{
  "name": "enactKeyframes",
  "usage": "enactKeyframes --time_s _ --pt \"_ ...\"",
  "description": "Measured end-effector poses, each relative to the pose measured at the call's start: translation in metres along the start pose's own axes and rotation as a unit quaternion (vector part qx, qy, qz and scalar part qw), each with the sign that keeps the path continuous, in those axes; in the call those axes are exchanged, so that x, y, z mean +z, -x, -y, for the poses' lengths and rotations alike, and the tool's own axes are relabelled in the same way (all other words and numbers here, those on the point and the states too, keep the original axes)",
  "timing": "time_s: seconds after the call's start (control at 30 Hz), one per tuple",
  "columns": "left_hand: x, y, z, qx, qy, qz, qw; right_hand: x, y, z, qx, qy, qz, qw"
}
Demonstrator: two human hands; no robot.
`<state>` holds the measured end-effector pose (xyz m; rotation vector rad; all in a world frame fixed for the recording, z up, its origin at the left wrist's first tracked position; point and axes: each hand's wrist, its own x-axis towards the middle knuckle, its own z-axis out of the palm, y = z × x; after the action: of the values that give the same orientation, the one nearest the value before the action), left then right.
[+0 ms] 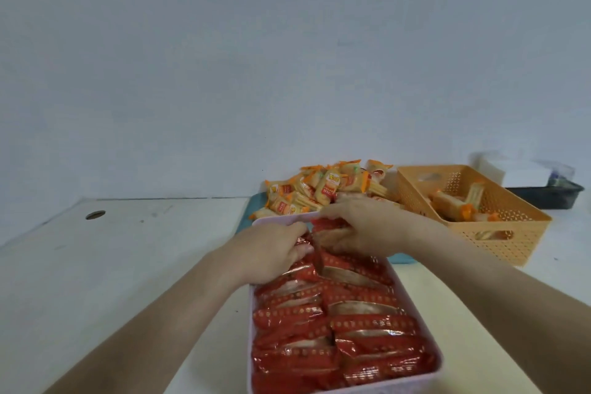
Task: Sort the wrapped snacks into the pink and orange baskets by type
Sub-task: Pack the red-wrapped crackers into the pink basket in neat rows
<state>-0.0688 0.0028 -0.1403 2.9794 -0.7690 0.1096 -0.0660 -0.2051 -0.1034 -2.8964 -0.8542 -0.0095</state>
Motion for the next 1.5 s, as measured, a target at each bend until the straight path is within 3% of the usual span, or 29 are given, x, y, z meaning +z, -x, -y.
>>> enactKeyframes --time_s 0.13,0.23,0.33,0.4,0.5,0.63,0.67,0.73,0.8,0.87,0.97,1.07,1.23,1.4,1.5 --pt "-0.006 0.005 -0.004 0.012 0.043 -0.048 0.998 0.009 0.001 0.011 0.005 -0.027 0.085 0.996" --pt "-0.016 0.012 -0.006 -0.002 0.121 -0.095 0.988 0.001 0.01 0.019 0.016 -0.171 0.034 0.985" --pt "-0.02 0.028 -0.019 0.003 0.062 -0.085 0.994 0.007 0.02 0.023 0.01 0.008 -0.056 0.998" --pt "-0.015 0.038 -0.03 -0.013 -0.043 -0.01 0.999 0.022 0.029 0.03 -0.01 0.088 -0.031 0.996" --pt "-0.001 0.045 -0.036 -0.077 -0.113 0.096 0.986 0.043 0.037 0.036 0.034 0.118 -0.001 0.992" --pt "-0.004 0.042 -0.033 -0.079 -0.046 0.074 0.993 0.045 0.033 0.036 0.069 0.118 0.015 0.991" --pt "-0.004 0.044 -0.034 -0.069 0.039 0.032 0.996 0.044 0.034 0.037 0.063 0.102 0.006 0.993" --pt "-0.004 0.049 -0.035 -0.061 0.207 -0.121 0.969 0.043 0.035 0.035 0.04 0.01 -0.075 0.996" --pt "-0.007 0.06 -0.037 -0.132 0.216 -0.216 0.943 0.037 0.036 0.029 0.044 -0.127 -0.176 0.975" --pt "-0.008 0.078 -0.041 -0.183 0.201 -0.154 0.95 0.029 0.044 0.021 0.092 -0.178 -0.194 0.96" --pt "-0.006 0.095 -0.049 -0.185 0.259 -0.038 0.947 0.02 0.058 0.018 0.168 -0.159 -0.028 0.973" --pt "-0.002 0.093 -0.044 -0.193 0.312 -0.059 0.928 0.023 0.064 0.026 0.186 -0.154 0.052 0.969" --pt "-0.001 0.099 -0.027 -0.194 0.359 -0.098 0.908 0.019 0.062 0.035 0.181 -0.242 -0.018 0.953" --pt "-0.034 0.109 0.011 -0.257 0.276 -0.179 0.909 0.012 0.024 0.076 0.123 -0.361 -0.102 0.919" --pt "-0.054 0.116 0.044 -0.302 0.225 -0.203 0.904 0.023 -0.013 0.106 0.091 -0.441 -0.094 0.888"
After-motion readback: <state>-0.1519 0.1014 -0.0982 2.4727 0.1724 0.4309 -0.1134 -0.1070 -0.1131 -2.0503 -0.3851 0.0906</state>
